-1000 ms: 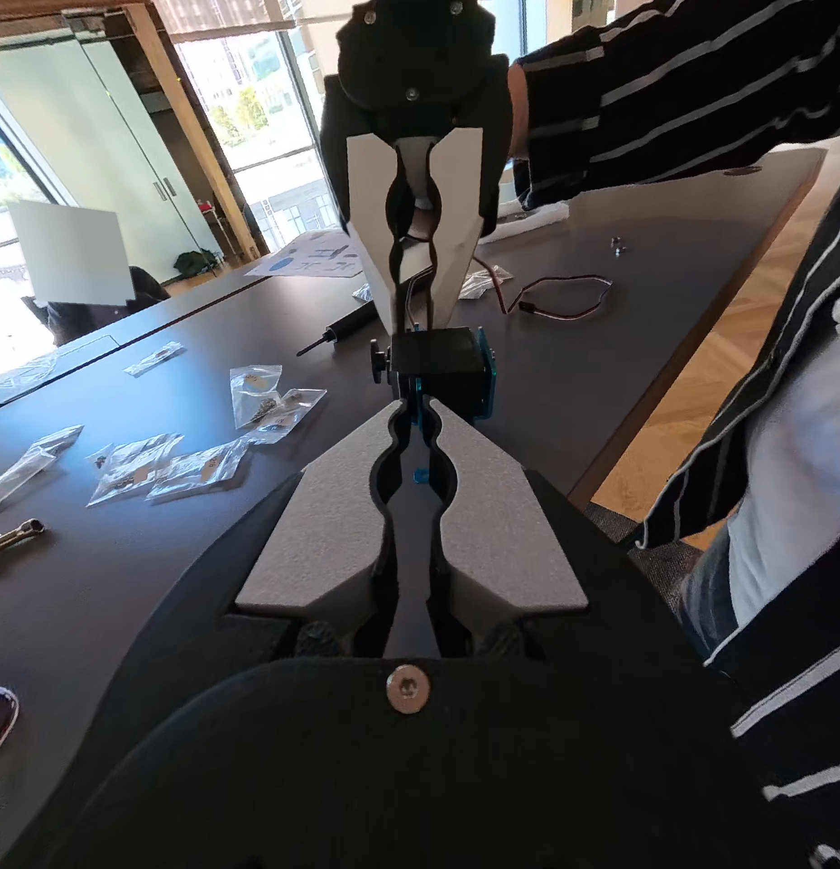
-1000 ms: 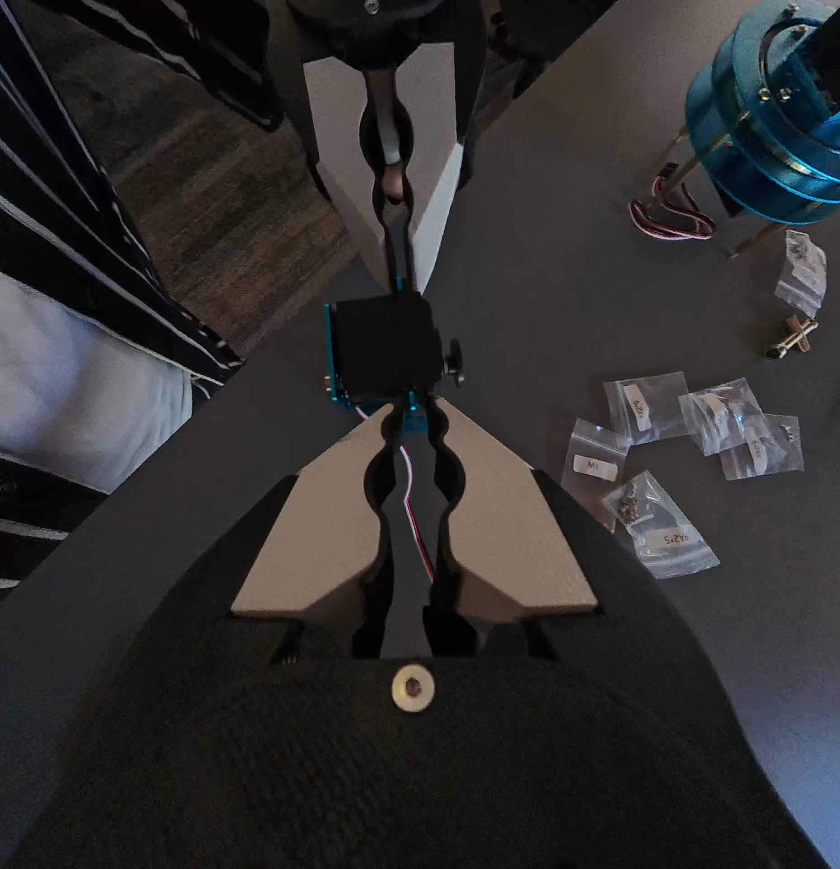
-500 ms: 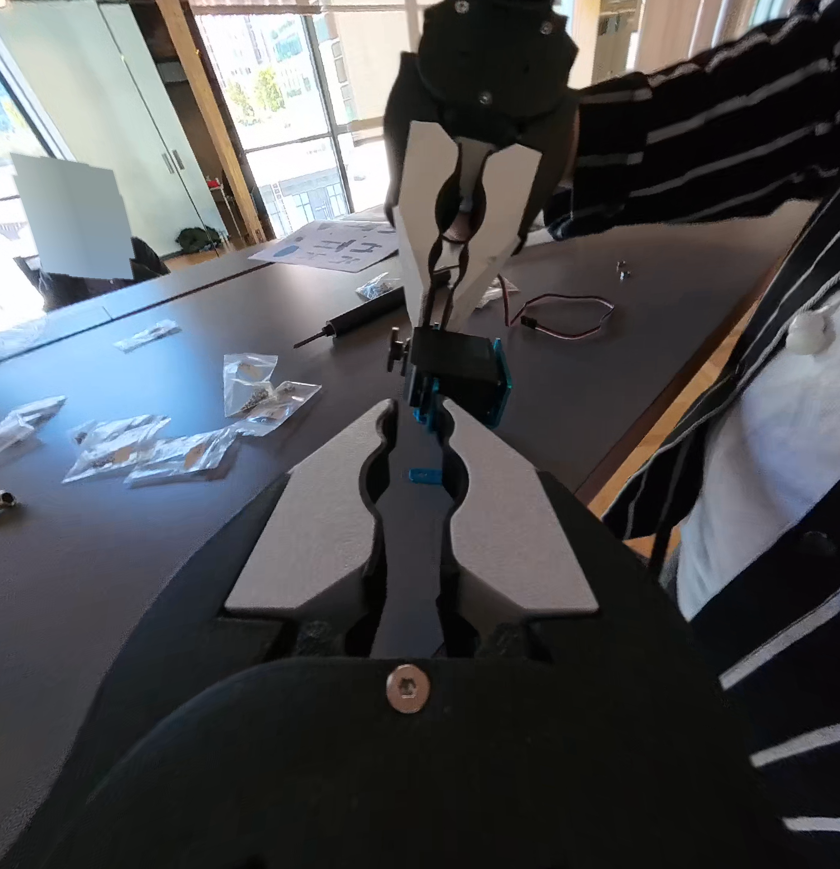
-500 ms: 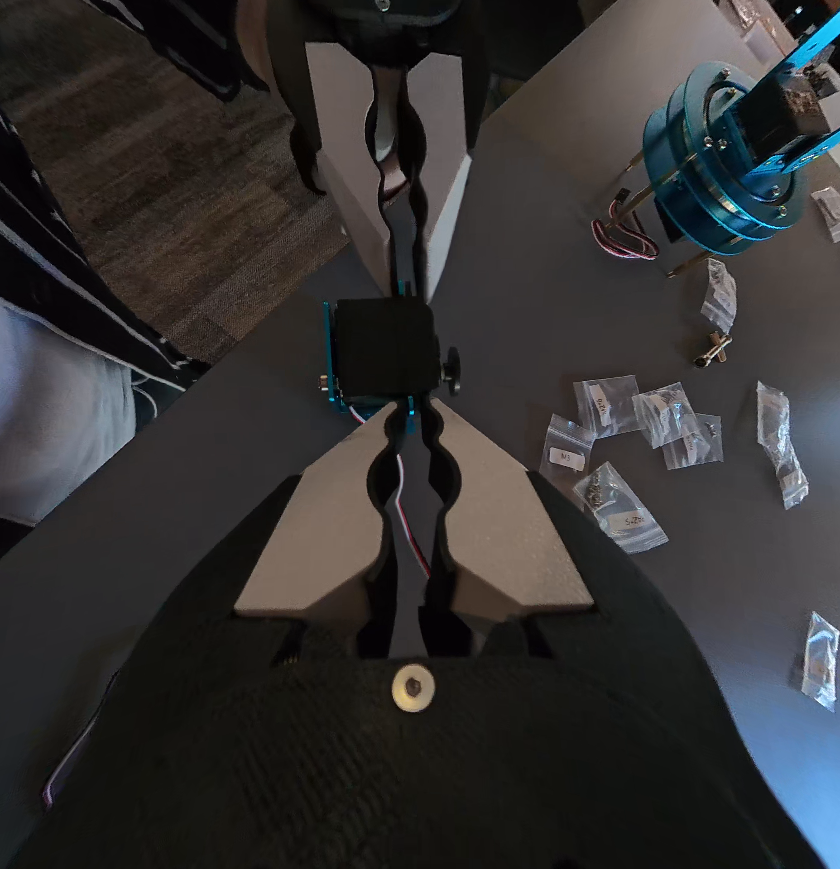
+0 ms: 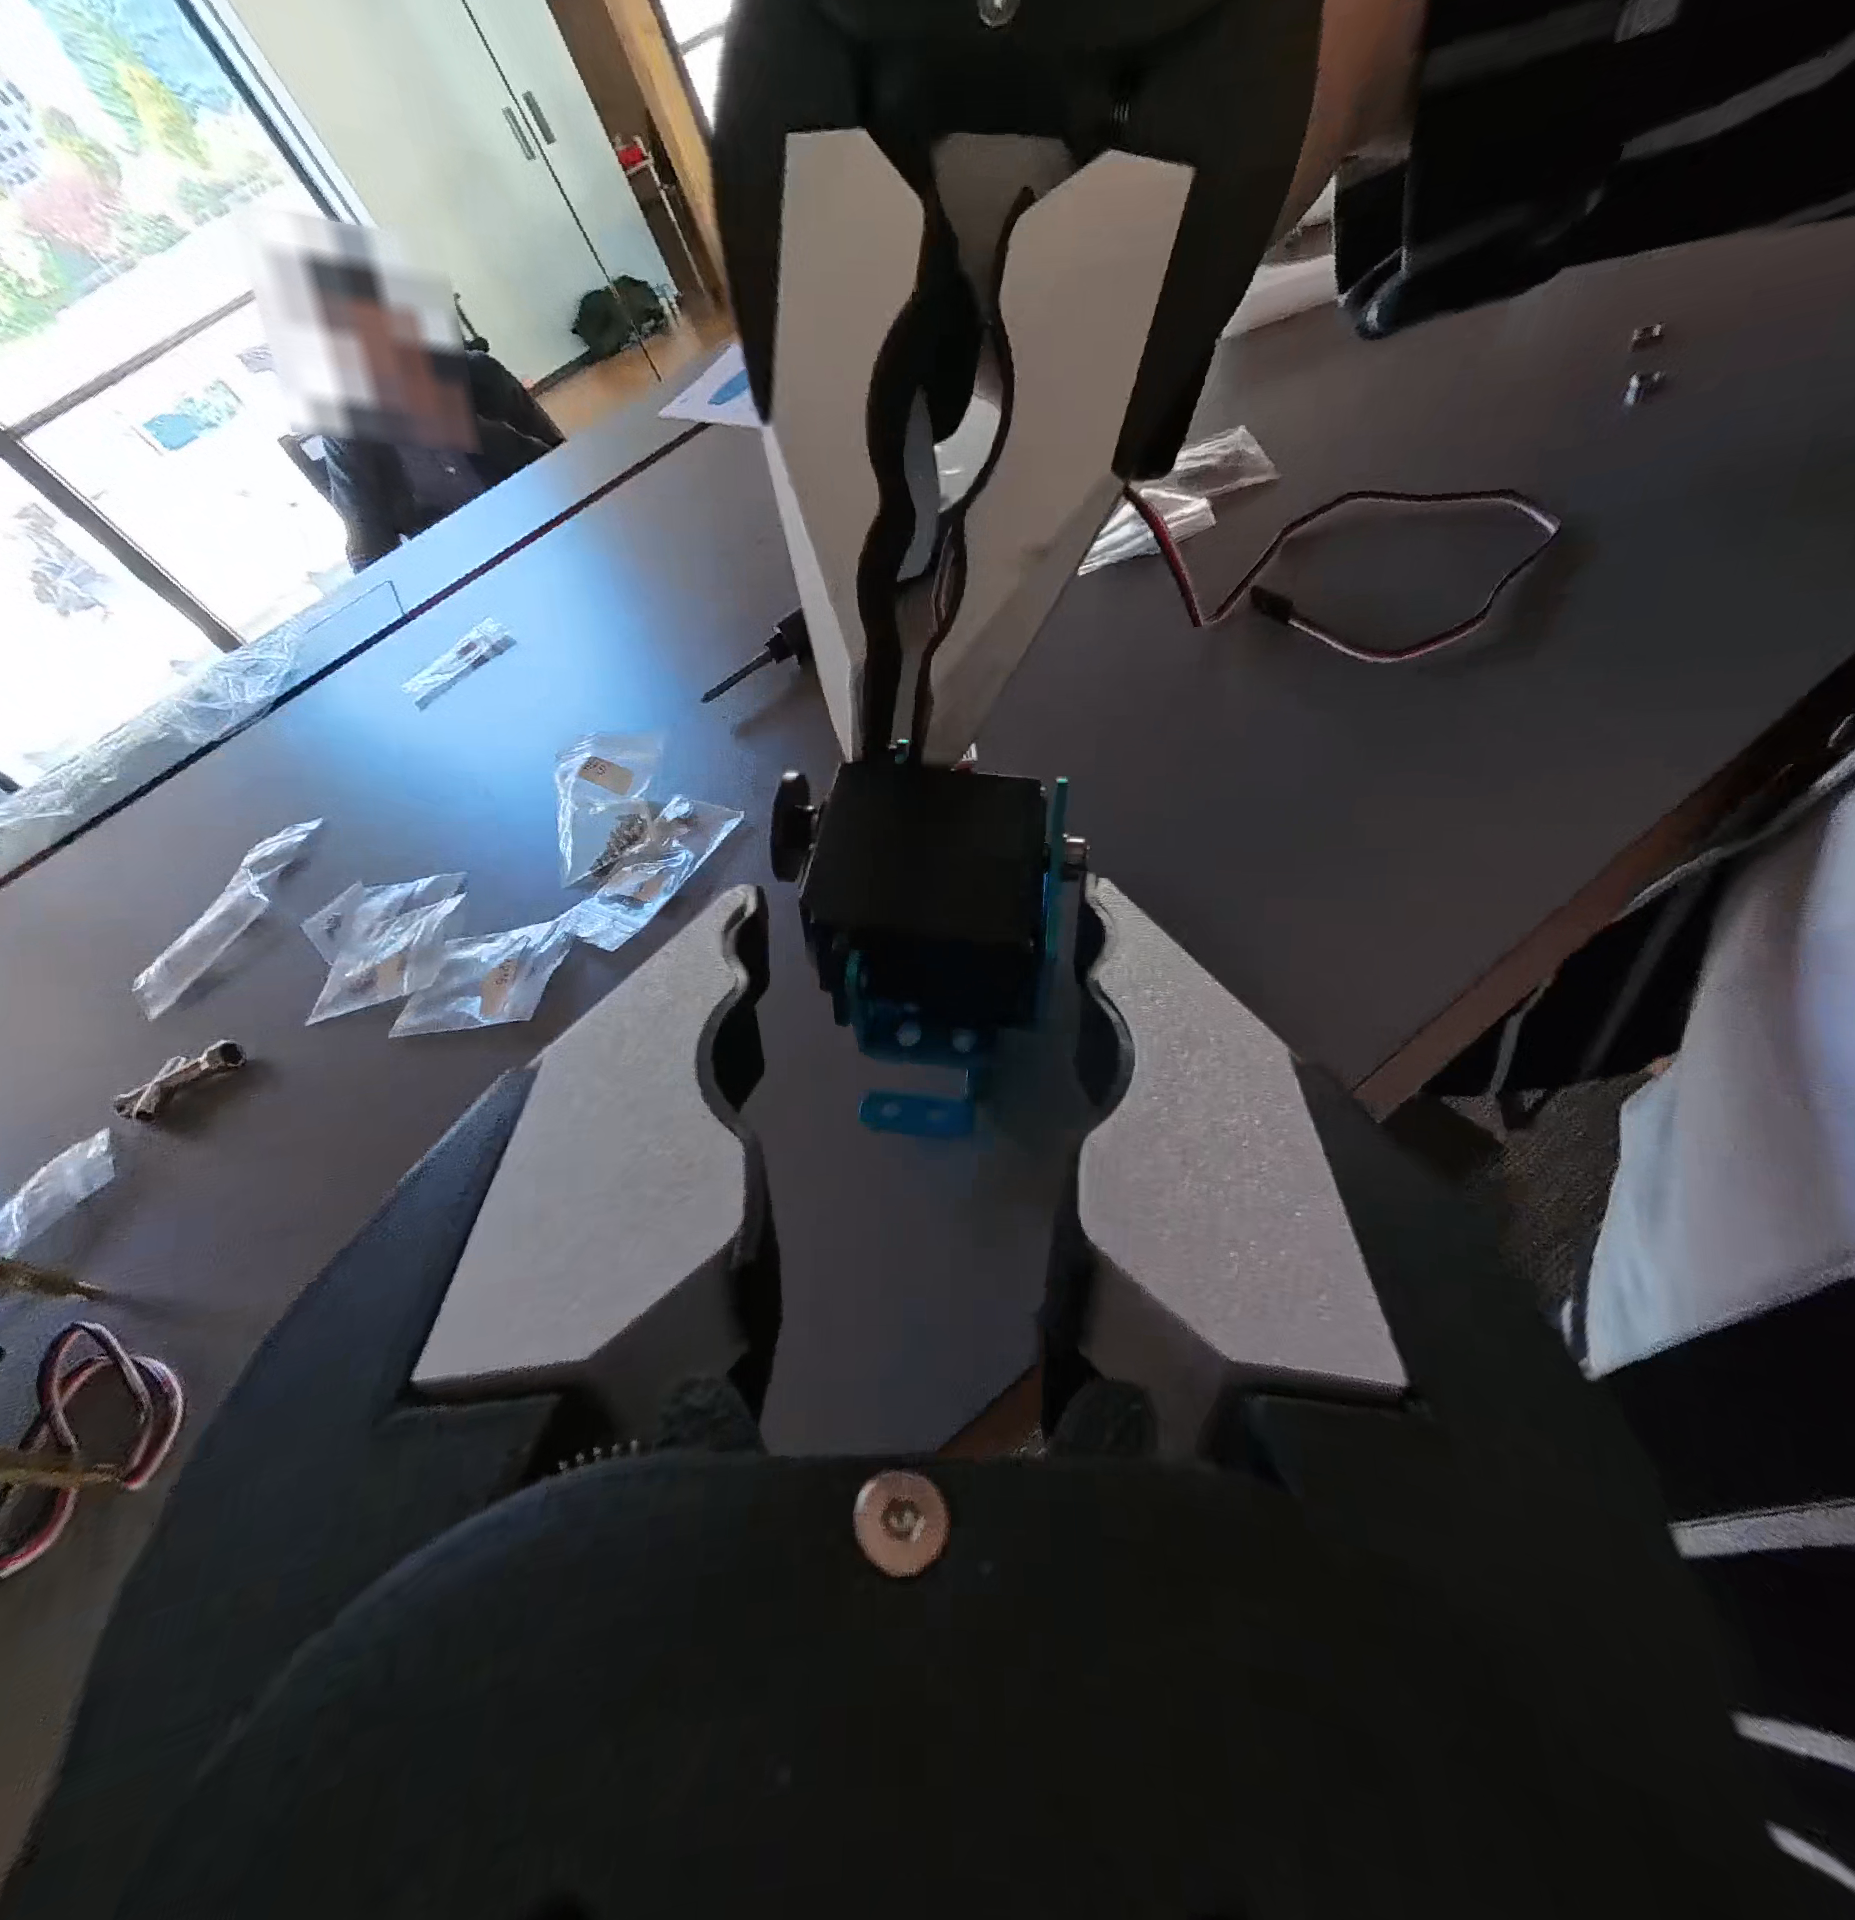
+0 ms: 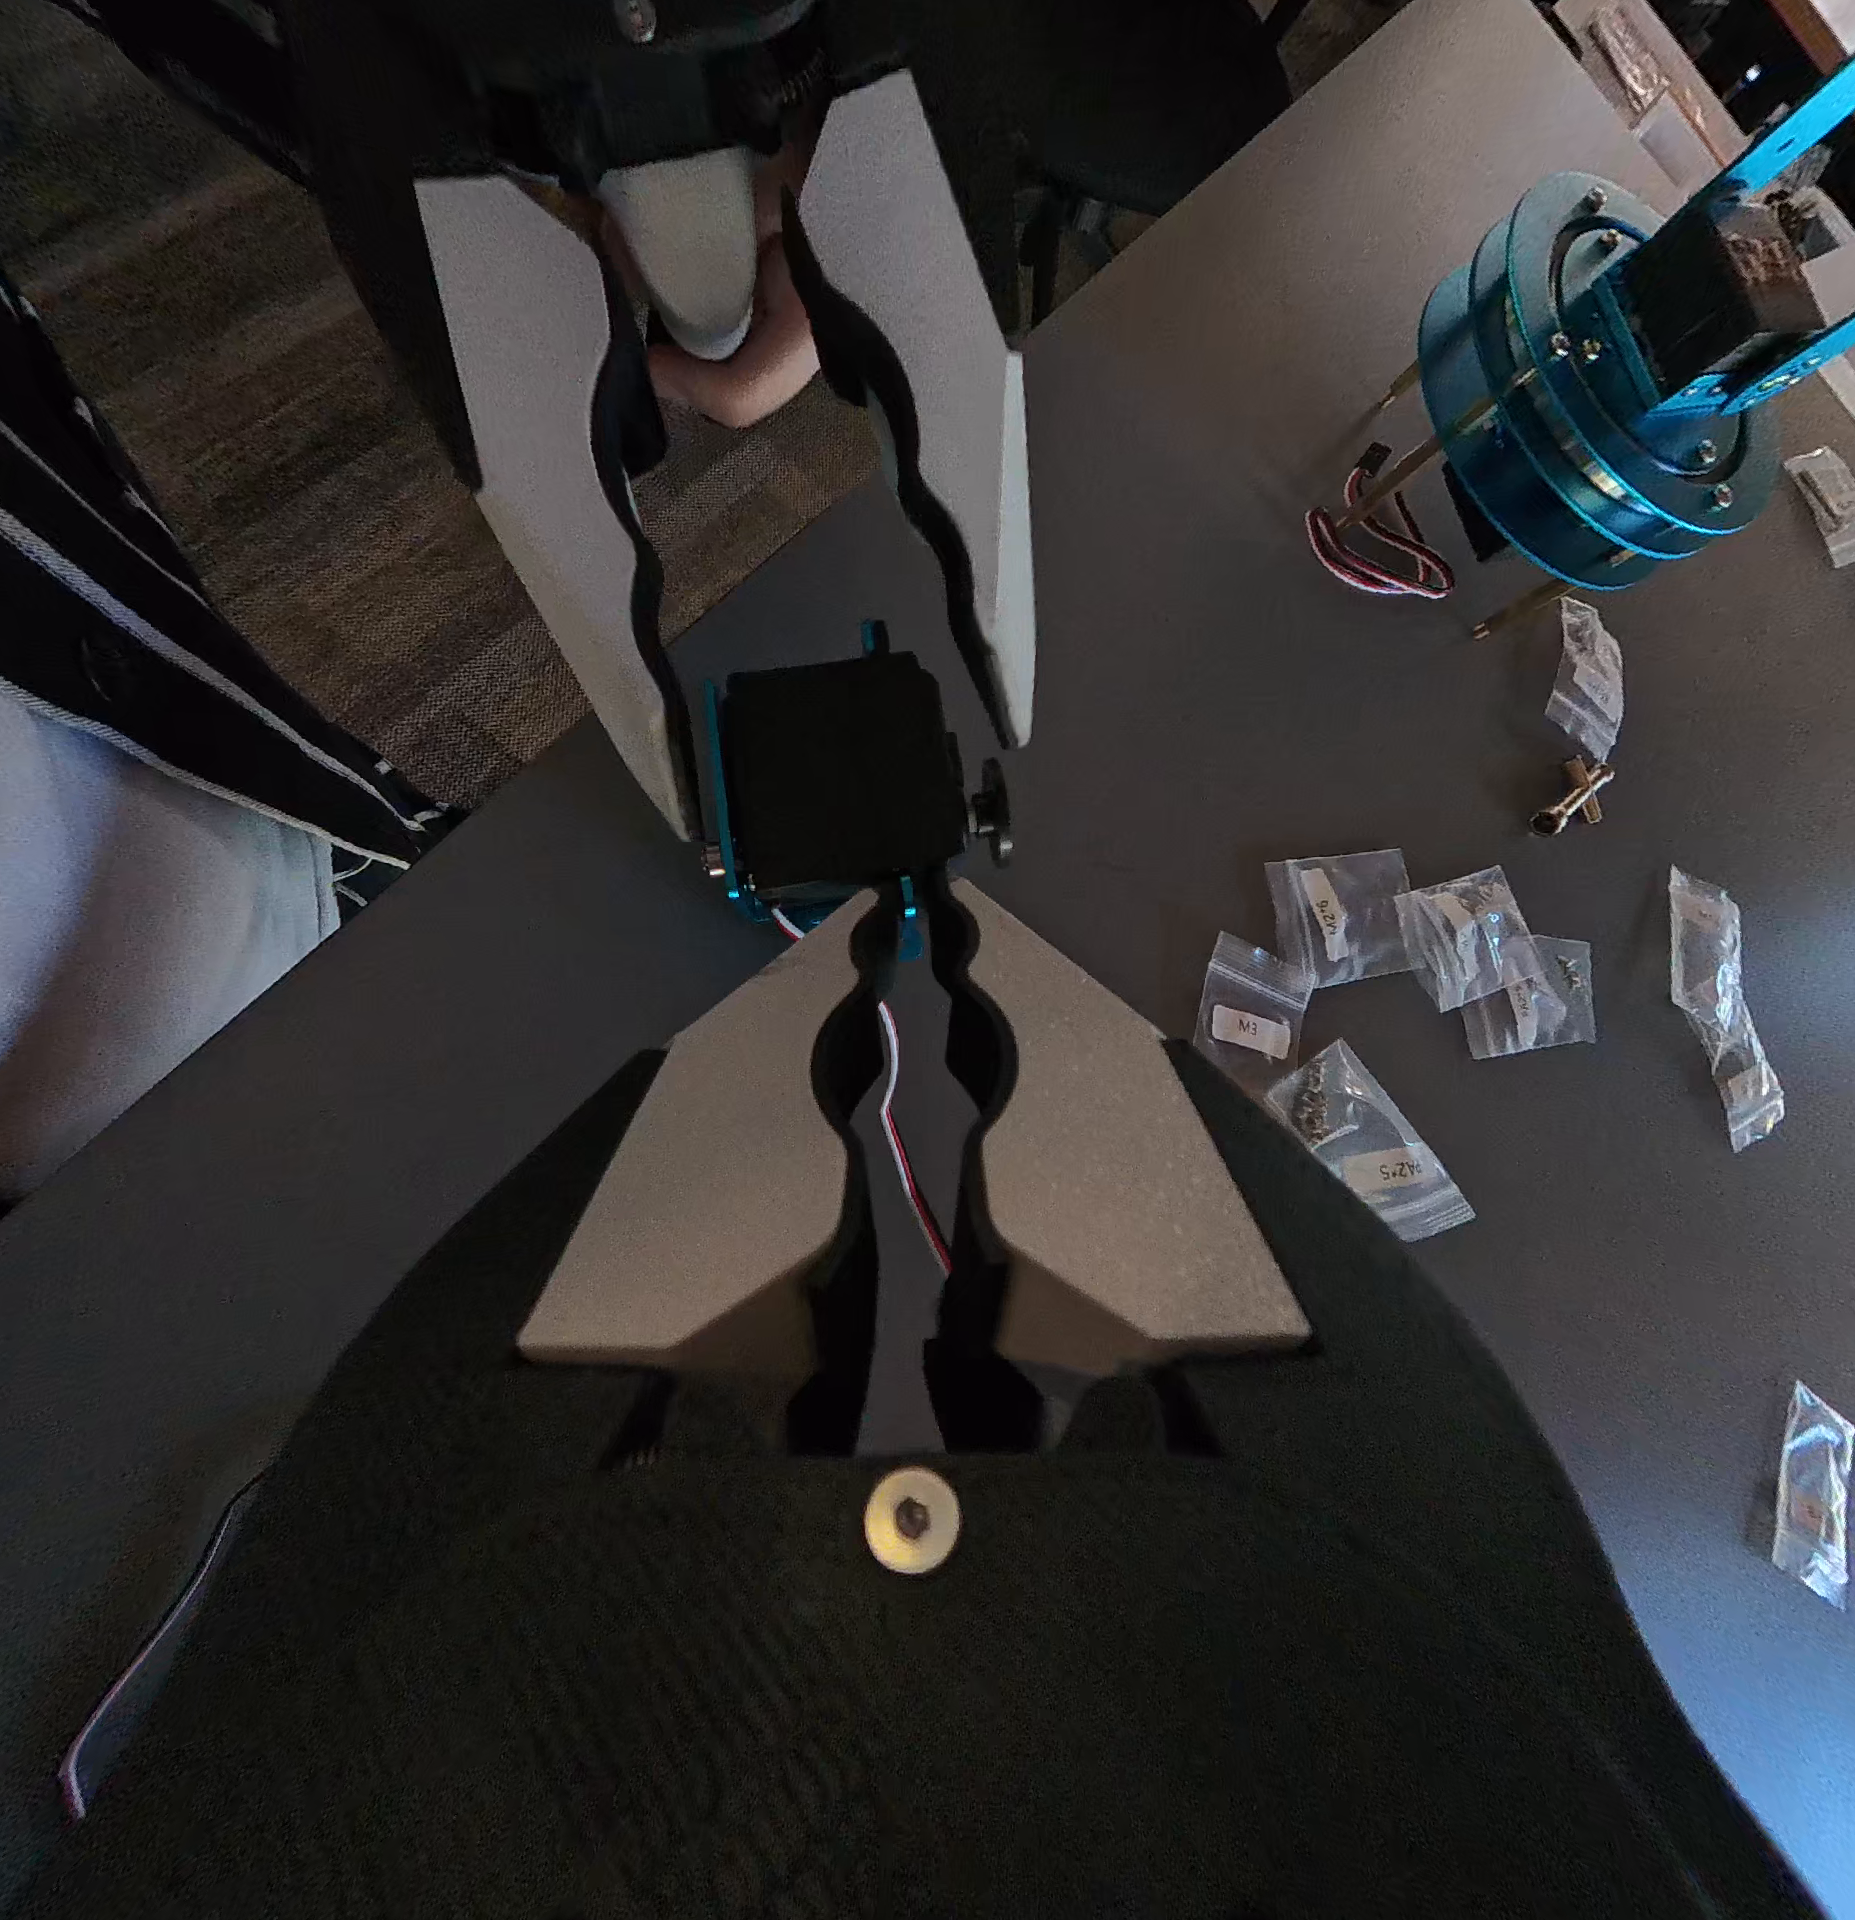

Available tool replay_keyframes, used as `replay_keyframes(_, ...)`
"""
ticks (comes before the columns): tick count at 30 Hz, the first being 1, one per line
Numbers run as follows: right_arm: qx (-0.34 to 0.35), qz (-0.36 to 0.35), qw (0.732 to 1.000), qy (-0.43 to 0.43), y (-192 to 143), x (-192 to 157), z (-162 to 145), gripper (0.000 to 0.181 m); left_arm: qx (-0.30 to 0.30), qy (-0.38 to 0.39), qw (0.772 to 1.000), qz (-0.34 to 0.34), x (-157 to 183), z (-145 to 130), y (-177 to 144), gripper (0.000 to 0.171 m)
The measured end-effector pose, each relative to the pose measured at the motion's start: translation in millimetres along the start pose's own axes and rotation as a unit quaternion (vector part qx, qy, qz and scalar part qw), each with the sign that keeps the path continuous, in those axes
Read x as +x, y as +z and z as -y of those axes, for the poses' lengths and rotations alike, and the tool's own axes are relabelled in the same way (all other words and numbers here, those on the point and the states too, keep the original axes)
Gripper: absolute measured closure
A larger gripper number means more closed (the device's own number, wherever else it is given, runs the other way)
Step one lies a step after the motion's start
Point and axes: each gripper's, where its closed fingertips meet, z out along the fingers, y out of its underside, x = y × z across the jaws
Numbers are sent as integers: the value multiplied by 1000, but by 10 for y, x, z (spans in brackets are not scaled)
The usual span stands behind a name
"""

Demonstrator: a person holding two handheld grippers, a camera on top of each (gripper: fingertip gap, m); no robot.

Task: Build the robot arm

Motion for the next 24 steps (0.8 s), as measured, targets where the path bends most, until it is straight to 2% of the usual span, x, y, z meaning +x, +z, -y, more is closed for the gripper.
replay_keyframes(4,-2,0,1000,-7,-6,0,-6,177,-22,45,999,10,12,-34,61,124)
replay_keyframes(9,8,5,1000,-13,-25,-23,-11,175,-16,31,999,-5,18,-38,68,124)
replay_keyframes(17,25,56,997,37,-52,-154,-22,138,-12,13,1000,-18,-29,-50,77,124)
replay_keyframes(24,25,13,999,33,-5,-91,-7,145,-12,6,999,-30,-44,-52,93,124)
